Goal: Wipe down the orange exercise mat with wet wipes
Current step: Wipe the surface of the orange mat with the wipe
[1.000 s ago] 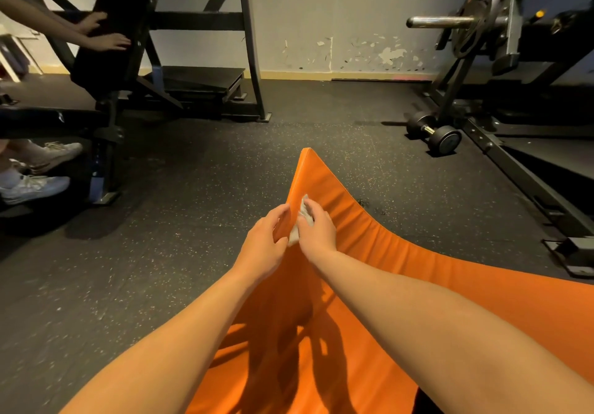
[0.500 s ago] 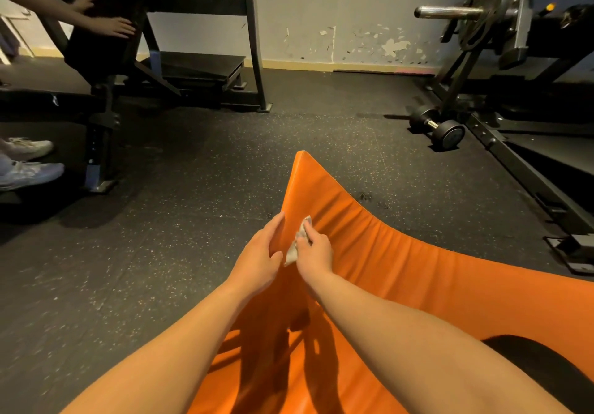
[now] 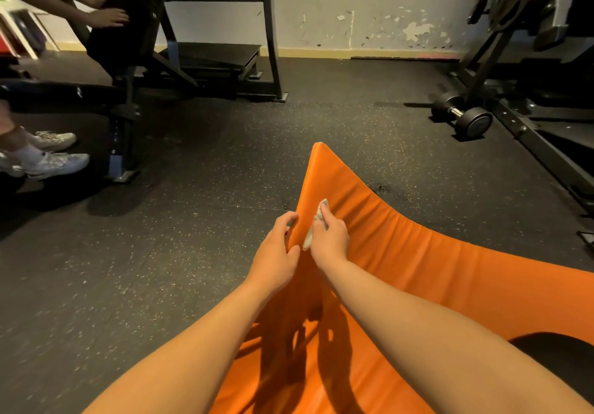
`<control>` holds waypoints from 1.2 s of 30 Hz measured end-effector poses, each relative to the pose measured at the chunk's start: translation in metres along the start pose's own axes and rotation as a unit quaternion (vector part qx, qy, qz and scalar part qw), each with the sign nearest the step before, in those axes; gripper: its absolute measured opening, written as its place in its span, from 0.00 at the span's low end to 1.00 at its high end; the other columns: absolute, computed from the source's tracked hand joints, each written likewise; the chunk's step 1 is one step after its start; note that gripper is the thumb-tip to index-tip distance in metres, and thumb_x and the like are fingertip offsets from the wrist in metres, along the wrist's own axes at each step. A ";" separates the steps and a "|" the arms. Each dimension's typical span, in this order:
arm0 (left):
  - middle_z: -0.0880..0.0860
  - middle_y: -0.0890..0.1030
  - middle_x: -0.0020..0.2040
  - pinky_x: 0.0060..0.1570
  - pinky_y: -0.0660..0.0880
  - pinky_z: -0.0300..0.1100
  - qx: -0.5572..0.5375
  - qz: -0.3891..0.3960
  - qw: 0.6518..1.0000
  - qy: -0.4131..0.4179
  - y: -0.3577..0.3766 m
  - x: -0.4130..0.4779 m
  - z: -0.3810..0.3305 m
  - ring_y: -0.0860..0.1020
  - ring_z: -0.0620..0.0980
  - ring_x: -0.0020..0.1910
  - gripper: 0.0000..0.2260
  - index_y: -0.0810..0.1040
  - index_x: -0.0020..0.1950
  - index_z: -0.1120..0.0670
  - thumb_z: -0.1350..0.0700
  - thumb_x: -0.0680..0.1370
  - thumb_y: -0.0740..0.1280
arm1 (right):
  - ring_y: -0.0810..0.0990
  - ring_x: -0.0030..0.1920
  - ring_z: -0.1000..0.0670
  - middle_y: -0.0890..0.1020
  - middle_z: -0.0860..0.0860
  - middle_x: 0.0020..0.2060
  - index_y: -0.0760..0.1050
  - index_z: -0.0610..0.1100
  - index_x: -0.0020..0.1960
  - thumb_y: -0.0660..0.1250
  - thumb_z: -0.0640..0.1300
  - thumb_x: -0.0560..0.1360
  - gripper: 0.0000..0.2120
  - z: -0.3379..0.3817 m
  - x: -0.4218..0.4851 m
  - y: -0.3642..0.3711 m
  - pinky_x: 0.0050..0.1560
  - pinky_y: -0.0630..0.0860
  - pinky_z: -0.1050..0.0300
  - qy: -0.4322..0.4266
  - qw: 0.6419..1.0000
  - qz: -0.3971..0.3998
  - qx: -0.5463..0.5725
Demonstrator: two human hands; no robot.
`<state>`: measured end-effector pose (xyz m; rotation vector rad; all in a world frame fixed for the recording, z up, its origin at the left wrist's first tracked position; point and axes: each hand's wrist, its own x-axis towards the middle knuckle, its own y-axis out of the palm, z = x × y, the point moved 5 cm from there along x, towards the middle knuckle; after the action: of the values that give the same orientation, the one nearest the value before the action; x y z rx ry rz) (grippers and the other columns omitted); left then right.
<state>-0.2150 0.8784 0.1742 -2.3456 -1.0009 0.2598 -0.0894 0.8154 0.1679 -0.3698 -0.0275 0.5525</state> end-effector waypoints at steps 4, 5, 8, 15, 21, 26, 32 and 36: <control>0.43 0.68 0.76 0.65 0.74 0.44 0.043 0.030 0.999 -0.004 -0.001 -0.001 -0.003 0.73 0.48 0.69 0.37 0.54 0.77 0.33 0.65 0.78 0.62 | 0.74 0.67 0.47 0.75 0.43 0.65 0.70 0.46 0.76 0.60 0.38 0.84 0.21 0.033 -0.001 0.004 0.62 0.62 0.69 -0.069 0.997 0.020 0.004; 0.42 0.67 0.76 0.66 0.73 0.43 0.044 0.036 0.998 -0.005 -0.001 -0.004 -0.005 0.72 0.47 0.70 0.38 0.53 0.77 0.33 0.66 0.77 0.61 | 0.74 0.67 0.48 0.76 0.43 0.65 0.70 0.46 0.76 0.60 0.38 0.83 0.21 0.038 -0.001 0.005 0.64 0.61 0.70 -0.087 0.996 0.029 -0.001; 0.41 0.65 0.78 0.70 0.69 0.43 0.039 0.035 0.999 0.000 0.002 -0.008 -0.012 0.68 0.45 0.74 0.38 0.55 0.79 0.35 0.68 0.78 0.60 | 0.75 0.61 0.50 0.76 0.43 0.63 0.70 0.47 0.76 0.59 0.37 0.83 0.22 0.025 0.001 -0.002 0.54 0.61 0.80 -0.073 0.997 0.008 0.001; 0.44 0.70 0.74 0.68 0.74 0.50 0.052 0.006 0.998 0.020 0.002 -0.011 -0.024 0.73 0.47 0.70 0.31 0.57 0.76 0.34 0.61 0.81 0.63 | 0.75 0.64 0.46 0.73 0.42 0.64 0.66 0.46 0.78 0.58 0.36 0.84 0.23 0.016 0.004 -0.017 0.58 0.61 0.75 -0.045 0.999 -0.012 -0.003; 0.44 0.78 0.58 0.56 0.77 0.49 0.020 -0.011 0.999 0.027 -0.003 -0.007 -0.033 0.79 0.48 0.55 0.24 0.66 0.68 0.41 0.61 0.77 0.65 | 0.76 0.61 0.42 0.75 0.44 0.57 0.72 0.50 0.75 0.60 0.37 0.82 0.23 0.031 -0.001 -0.019 0.69 0.69 0.54 -0.162 0.985 -0.011 -0.059; 0.43 0.78 0.59 0.58 0.78 0.46 0.018 -0.031 0.999 0.030 -0.006 -0.003 -0.030 0.79 0.46 0.58 0.22 0.66 0.69 0.42 0.59 0.79 0.67 | 0.75 0.61 0.48 0.73 0.53 0.53 0.73 0.53 0.74 0.61 0.38 0.82 0.22 0.014 -0.025 -0.010 0.67 0.72 0.53 -0.205 0.974 0.061 -0.071; 0.46 0.76 0.67 0.59 0.75 0.42 0.043 -0.006 0.998 0.039 -0.003 -0.003 -0.031 0.77 0.46 0.61 0.26 0.63 0.72 0.36 0.58 0.80 0.65 | 0.76 0.57 0.48 0.73 0.49 0.54 0.72 0.55 0.75 0.59 0.38 0.83 0.23 0.038 0.004 -0.023 0.65 0.71 0.57 -0.157 0.986 0.016 -0.052; 0.48 0.77 0.69 0.62 0.72 0.42 0.044 -0.014 0.998 0.039 -0.005 -0.001 -0.030 0.76 0.47 0.66 0.25 0.65 0.73 0.39 0.59 0.80 0.66 | 0.75 0.57 0.46 0.71 0.51 0.50 0.73 0.54 0.73 0.61 0.37 0.81 0.23 0.020 -0.023 -0.009 0.64 0.73 0.52 -0.211 0.975 0.031 -0.070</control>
<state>-0.2071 0.8675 0.2013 -2.2420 -0.9654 0.1959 -0.1073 0.8034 0.1917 -0.3853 -0.4676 0.6849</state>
